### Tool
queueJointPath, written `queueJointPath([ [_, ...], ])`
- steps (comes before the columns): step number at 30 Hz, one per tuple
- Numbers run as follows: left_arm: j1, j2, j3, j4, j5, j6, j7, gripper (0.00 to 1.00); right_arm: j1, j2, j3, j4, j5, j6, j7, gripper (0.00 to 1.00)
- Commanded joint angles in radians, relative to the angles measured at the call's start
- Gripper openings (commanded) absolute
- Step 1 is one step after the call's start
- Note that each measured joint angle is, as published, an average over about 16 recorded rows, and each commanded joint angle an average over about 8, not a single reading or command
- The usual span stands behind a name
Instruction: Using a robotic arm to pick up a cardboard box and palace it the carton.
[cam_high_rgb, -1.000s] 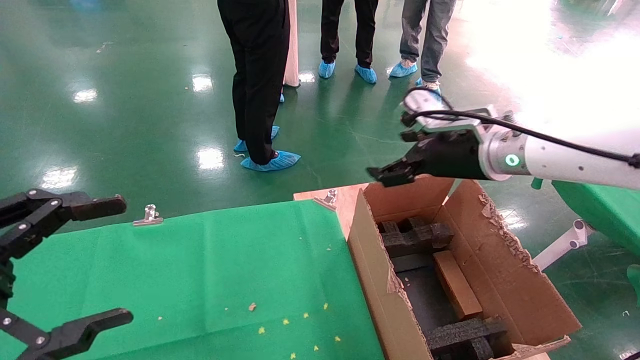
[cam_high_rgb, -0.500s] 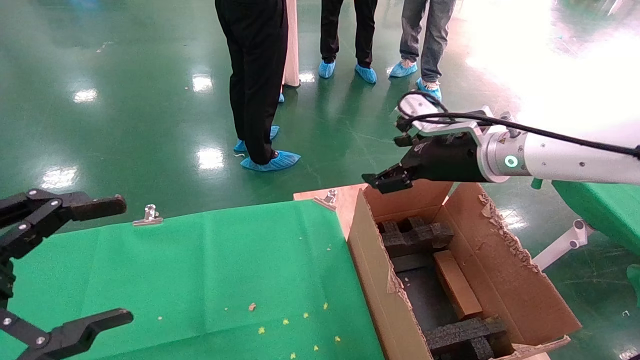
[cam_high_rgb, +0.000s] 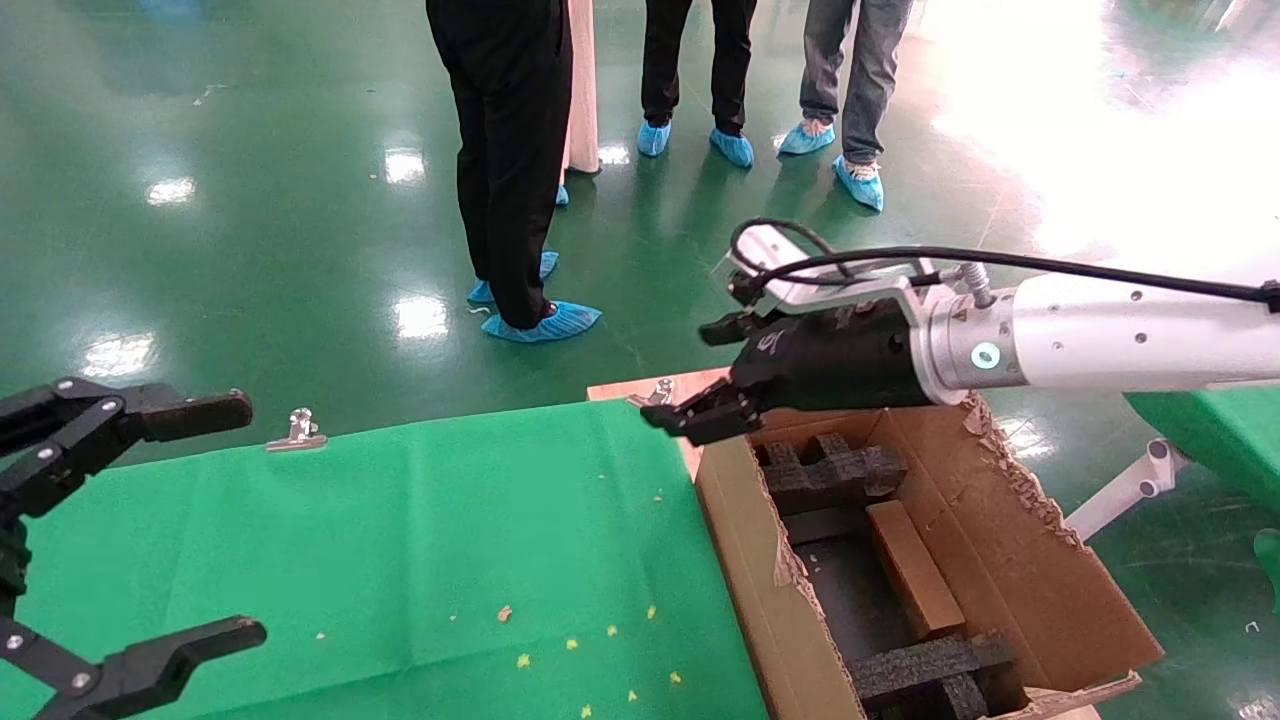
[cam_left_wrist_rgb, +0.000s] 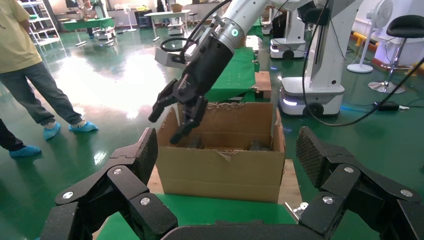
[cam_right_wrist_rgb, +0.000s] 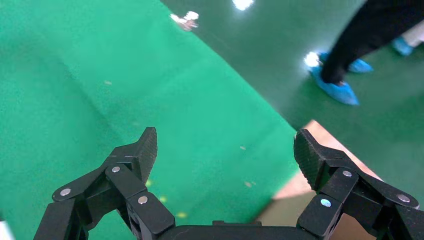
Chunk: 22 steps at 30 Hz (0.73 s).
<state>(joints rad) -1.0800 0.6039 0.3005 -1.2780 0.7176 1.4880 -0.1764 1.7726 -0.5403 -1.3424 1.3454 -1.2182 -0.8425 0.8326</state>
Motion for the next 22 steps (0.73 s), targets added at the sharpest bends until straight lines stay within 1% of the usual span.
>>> queueJointPath([
  [1, 0.0, 0.0, 0.0, 0.0, 0.0, 0.0, 0.0, 1.0, -0.036, -0.004, 0.055, -0.003, 0.025, -0.034, -0.034, 1.0],
  [11, 0.0, 0.0, 0.001, 0.0, 0.0, 0.0, 0.0, 1.0, -0.212, -0.022, 0.323, -0.019, 0.148, -0.198, -0.196, 1.0],
  [19, 0.0, 0.0, 0.001, 0.0, -0.001, 0.0, 0.001, 1.0, -0.339, -0.034, 0.517, -0.03, 0.237, -0.318, -0.314, 1.0],
  [22, 0.0, 0.0, 0.001, 0.0, -0.001, 0.0, 0.001, 1.0, -0.364, -0.037, 0.554, -0.032, 0.254, -0.34, -0.336, 1.0],
])
